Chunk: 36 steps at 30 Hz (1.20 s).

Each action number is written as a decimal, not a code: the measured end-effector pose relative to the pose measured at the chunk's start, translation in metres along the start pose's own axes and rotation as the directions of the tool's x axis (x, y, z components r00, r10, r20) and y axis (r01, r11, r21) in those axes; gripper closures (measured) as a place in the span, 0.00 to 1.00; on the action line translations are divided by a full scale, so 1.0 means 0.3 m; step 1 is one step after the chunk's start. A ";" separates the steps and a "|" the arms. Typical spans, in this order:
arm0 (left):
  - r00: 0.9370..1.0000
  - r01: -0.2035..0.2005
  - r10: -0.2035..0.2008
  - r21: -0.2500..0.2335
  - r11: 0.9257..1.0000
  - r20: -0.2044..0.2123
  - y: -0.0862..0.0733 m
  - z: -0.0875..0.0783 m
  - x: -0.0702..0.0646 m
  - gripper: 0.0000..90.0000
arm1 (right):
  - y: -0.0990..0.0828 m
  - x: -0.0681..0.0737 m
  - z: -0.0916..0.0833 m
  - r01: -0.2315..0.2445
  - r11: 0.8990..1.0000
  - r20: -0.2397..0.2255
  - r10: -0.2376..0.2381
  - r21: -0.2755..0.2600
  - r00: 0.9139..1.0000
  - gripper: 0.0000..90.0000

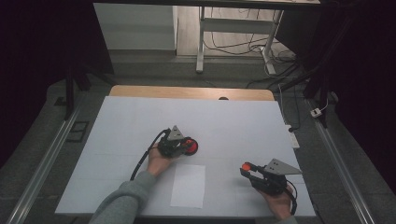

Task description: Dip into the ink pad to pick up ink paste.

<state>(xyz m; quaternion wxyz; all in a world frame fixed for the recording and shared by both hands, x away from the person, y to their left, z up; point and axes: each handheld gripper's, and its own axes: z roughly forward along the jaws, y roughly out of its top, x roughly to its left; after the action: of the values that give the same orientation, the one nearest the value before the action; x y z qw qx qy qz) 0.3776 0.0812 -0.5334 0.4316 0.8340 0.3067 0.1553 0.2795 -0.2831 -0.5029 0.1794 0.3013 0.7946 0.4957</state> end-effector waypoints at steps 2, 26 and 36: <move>1.000 0.000 0.000 -0.001 1.000 0.000 -0.001 0.000 0.000 0.81 | 0.000 0.001 0.001 0.000 1.000 -0.001 0.000 0.003 1.000 0.72; 0.999 0.049 -0.045 -0.158 0.986 0.026 0.048 -0.084 0.012 0.81 | 0.002 0.001 -0.001 0.001 1.000 0.002 -0.001 -0.005 1.000 0.72; 0.998 0.050 -0.041 -0.171 0.984 0.055 0.073 -0.119 0.009 0.81 | 0.002 0.002 0.000 0.004 1.000 0.000 -0.004 -0.004 1.000 0.72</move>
<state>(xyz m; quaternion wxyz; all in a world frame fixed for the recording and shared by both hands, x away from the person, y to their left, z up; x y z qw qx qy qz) 0.3693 0.0956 -0.4949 0.5134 0.7899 0.2998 0.1501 0.2794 -0.2825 -0.5022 0.1811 0.2995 0.7940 0.4971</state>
